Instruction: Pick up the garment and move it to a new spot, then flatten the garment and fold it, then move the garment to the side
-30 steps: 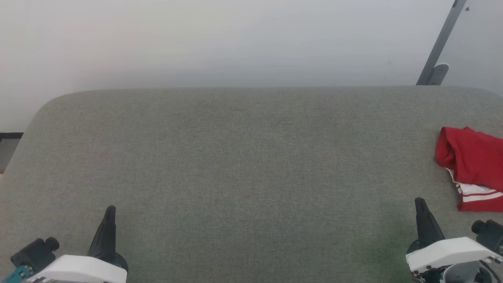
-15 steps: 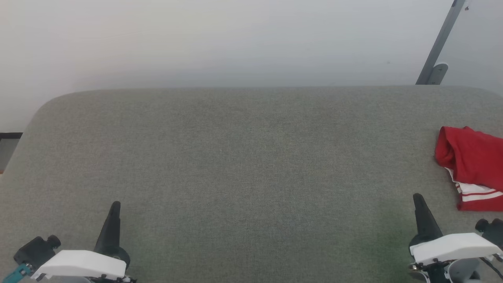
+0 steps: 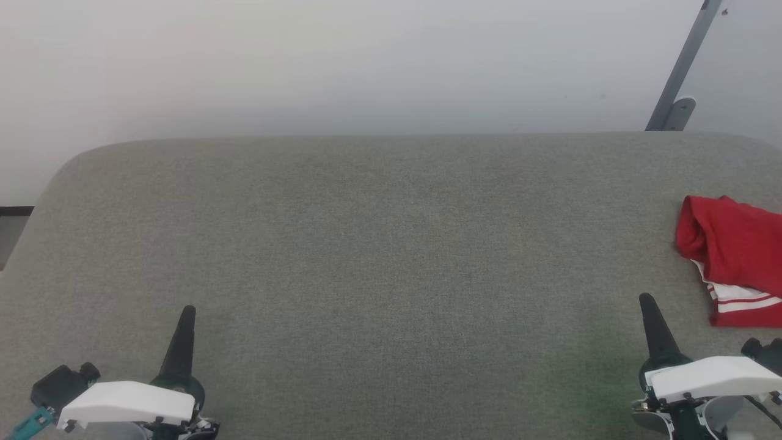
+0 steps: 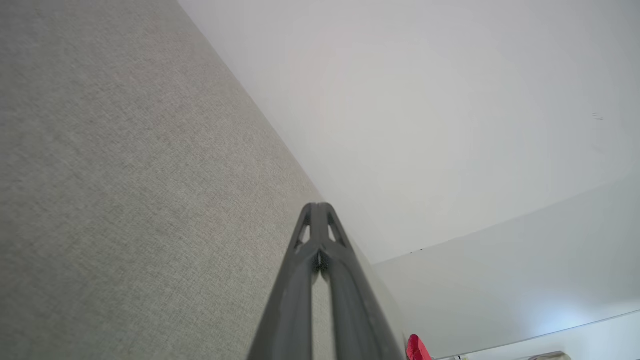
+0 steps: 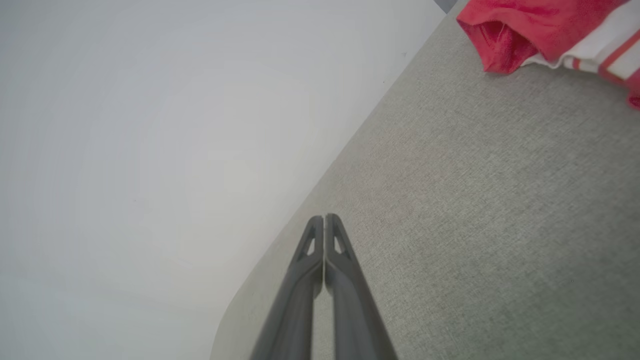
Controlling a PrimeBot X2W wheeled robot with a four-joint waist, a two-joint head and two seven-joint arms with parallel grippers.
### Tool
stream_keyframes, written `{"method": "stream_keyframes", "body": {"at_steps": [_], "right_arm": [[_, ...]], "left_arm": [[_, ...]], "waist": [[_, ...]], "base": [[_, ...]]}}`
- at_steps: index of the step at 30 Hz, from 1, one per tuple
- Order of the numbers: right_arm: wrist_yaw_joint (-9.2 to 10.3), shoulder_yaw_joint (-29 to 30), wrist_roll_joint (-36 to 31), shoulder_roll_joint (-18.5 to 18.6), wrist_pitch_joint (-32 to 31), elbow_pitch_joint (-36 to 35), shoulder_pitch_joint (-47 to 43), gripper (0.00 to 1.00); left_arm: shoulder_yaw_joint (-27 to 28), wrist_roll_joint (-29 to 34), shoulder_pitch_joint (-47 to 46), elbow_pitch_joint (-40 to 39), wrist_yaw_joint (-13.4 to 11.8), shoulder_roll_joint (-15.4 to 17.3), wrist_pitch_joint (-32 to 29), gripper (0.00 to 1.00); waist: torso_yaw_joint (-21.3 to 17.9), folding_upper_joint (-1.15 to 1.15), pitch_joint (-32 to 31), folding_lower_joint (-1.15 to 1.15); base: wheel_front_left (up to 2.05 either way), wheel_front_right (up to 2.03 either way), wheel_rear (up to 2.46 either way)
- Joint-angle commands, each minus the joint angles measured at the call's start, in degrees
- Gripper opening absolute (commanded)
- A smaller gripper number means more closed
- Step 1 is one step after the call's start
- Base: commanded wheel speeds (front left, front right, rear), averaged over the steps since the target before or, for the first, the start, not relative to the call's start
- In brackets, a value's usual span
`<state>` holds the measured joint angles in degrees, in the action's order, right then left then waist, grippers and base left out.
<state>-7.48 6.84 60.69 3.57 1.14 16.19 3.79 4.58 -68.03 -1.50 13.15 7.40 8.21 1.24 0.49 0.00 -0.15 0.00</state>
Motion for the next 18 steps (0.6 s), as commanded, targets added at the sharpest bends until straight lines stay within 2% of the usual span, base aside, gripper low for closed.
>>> {"method": "stream_keyframes", "body": {"at_steps": [1,18], "right_arm": [[-0.03,-0.1,1.4,0.0,-0.4,-0.8,1.1,0.00],[-0.03,-0.2,11.5,-0.3,-2.9,-1.3,1.7,0.00]], "left_arm": [[0.4,-1.1,-1.5,-0.4,0.1,0.1,-0.5,0.00],[1.0,-8.9,-2.8,0.0,0.1,-1.7,-2.9,0.00]], "waist": [[0.0,0.00,0.0,0.00],[-0.1,0.00,0.1,0.00]], "base": [[0.00,0.00,0.00],[0.00,0.00,0.00]]}}
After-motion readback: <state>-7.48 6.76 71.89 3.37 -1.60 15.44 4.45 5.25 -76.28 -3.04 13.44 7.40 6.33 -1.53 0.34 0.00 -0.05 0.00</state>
